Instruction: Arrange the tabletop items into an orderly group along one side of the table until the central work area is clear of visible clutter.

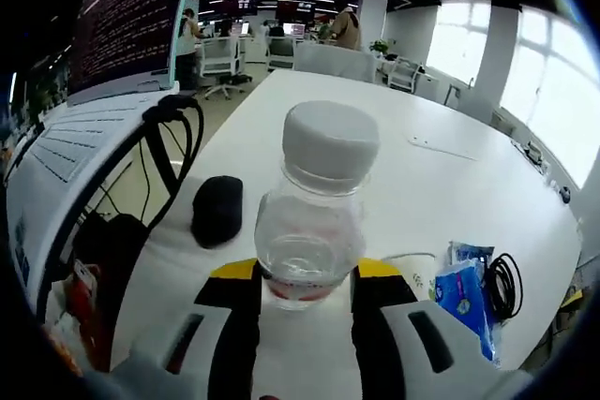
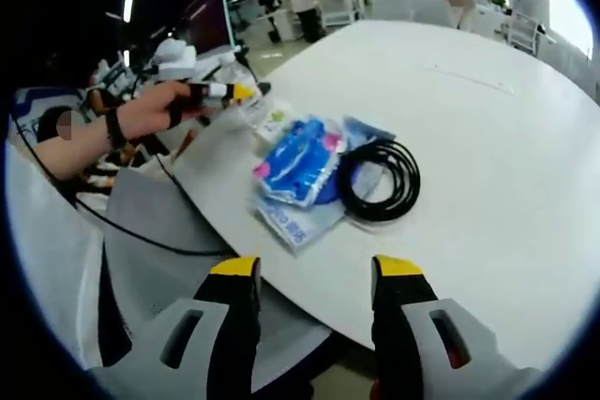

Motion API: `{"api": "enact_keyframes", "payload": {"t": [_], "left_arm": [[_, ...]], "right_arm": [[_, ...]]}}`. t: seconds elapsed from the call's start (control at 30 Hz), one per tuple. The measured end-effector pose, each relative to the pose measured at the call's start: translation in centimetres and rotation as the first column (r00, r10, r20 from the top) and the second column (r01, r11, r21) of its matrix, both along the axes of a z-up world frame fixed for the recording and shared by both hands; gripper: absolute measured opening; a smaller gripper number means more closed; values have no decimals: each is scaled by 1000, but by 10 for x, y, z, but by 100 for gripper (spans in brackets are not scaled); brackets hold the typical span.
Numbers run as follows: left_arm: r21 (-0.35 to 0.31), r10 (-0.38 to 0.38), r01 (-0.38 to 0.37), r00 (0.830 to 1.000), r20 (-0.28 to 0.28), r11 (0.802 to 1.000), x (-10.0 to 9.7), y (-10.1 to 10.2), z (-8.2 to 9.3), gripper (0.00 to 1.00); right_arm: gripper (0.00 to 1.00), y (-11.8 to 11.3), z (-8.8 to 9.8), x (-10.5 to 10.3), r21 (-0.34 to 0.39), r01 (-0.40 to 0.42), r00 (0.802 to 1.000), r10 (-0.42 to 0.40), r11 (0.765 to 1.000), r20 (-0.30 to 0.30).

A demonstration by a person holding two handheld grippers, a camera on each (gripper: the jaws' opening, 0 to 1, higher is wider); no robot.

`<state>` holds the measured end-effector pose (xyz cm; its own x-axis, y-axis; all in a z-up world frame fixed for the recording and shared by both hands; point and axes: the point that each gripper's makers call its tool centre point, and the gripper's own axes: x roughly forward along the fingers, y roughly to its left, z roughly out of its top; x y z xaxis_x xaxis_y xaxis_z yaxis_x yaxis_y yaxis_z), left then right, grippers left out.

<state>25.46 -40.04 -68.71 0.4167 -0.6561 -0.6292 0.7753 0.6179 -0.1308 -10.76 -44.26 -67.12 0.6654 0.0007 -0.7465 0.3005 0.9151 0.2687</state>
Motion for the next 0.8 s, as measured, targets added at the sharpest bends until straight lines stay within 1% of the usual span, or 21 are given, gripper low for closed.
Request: {"api": "enact_keyframes", "payload": {"t": [0.17, 0.23, 0.37, 0.47, 0.6, 0.8], "left_arm": [[-18, 12, -13, 999, -41, 1000, 3, -3, -2, 38], [-18, 12, -13, 999, -48, 1000, 3, -4, -3, 38], [-16, 7, -8, 999, -47, 1000, 2, -3, -2, 38], [-44, 16, -18, 999, -52, 999, 0, 1, 3, 38], [-62, 13, -16, 999, -42, 998, -2, 4, 10, 39], [-82, 28, -32, 999, -40, 996, -9, 17, 17, 40]], "right_arm": [[46, -2, 0, 0, -2, -5, 1000, 5, 1000, -2], [46, -2, 0, 0, -1, -6, 1000, 6, 1000, 0], [46, -2, -1, 1, 1, -9, 1000, 9, 1000, 0], [46, -1, -1, 2, 2, -9, 1000, 9, 1000, 1], [46, 1, -3, 3, 8, -10, 1000, 10, 1000, 4], [46, 3, -4, 4, 13, -3, 1000, 3, 1000, 12]]}}
